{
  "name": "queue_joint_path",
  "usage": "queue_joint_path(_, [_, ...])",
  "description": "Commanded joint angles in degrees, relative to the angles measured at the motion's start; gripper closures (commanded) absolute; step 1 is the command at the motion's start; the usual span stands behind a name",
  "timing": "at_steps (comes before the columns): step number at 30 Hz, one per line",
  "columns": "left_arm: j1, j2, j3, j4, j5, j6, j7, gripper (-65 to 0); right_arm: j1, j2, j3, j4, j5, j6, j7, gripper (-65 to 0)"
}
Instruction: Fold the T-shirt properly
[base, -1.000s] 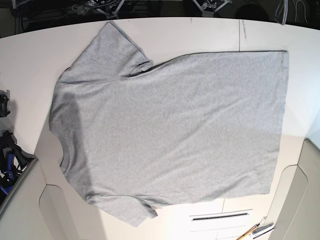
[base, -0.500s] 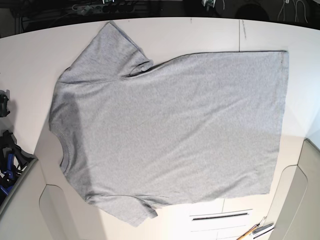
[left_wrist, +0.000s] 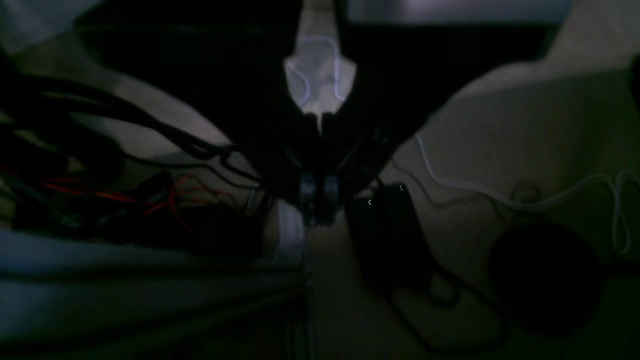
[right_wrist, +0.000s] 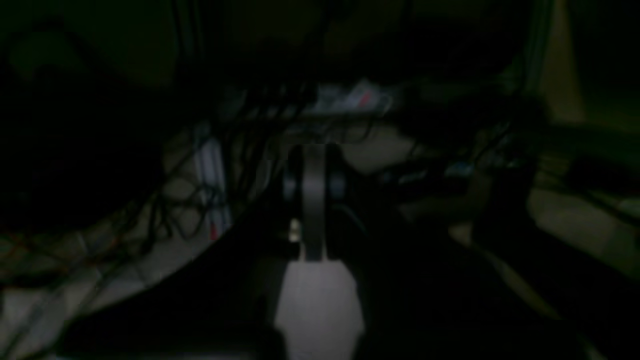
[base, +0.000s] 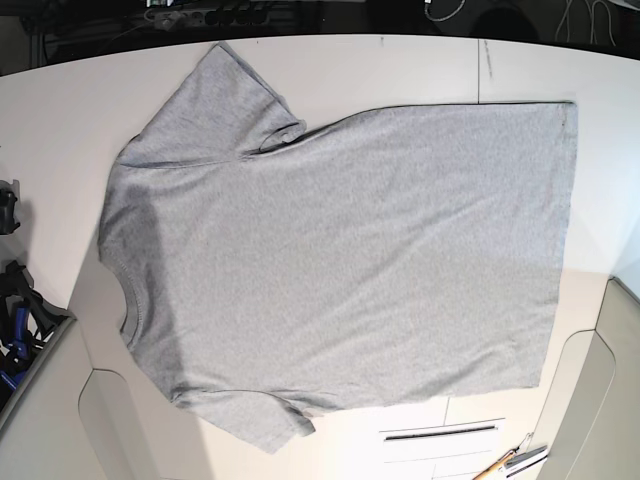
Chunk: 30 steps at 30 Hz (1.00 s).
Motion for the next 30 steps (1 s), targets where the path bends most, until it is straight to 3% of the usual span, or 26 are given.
queue_joint_path(1, [2.32, -1.16, -0.04, 2.1, 0.31, -0.24, -0.59, 0.0, -1.99, 0.35, 0.61, 2.56, -0.04, 0.07, 0.83, 0.0])
queue_joint_path(9, [10.86, -7.82, -0.04, 15.15, 0.33, -0.31, -0.13, 0.0, -8.41, 1.27, 3.89, 17.33, 2.29, 0.07, 0.83, 0.0])
queue_joint_path(14, [15.32, -12.48, -0.04, 21.29, 0.33, -3.54, -0.13, 0.0, -10.03, 1.2, 5.4, 25.68, 5.84, 0.04, 0.85, 0.0])
queue_joint_path(21, [18.25, -17.16, -0.04, 28.65, 0.35, -3.67, 0.09, 0.0, -9.09, -2.4, 12.87, 38.42, 7.15, 0.24, 0.55, 0.0])
queue_joint_path(23, [18.62, -18.21, -0.04, 30.49, 0.37, -3.67, 0.39, 0.0, -9.07, -2.4, 15.41, 40.92, 9.68, 2.32, -0.09, 0.0])
queue_joint_path(30, [18.6, -21.7, -0.04, 35.21, 0.48, -5.29, 3.06, 0.0, -8.17, -2.43, 27.87, 44.5, 23.82, 14.82, -2.51, 0.0])
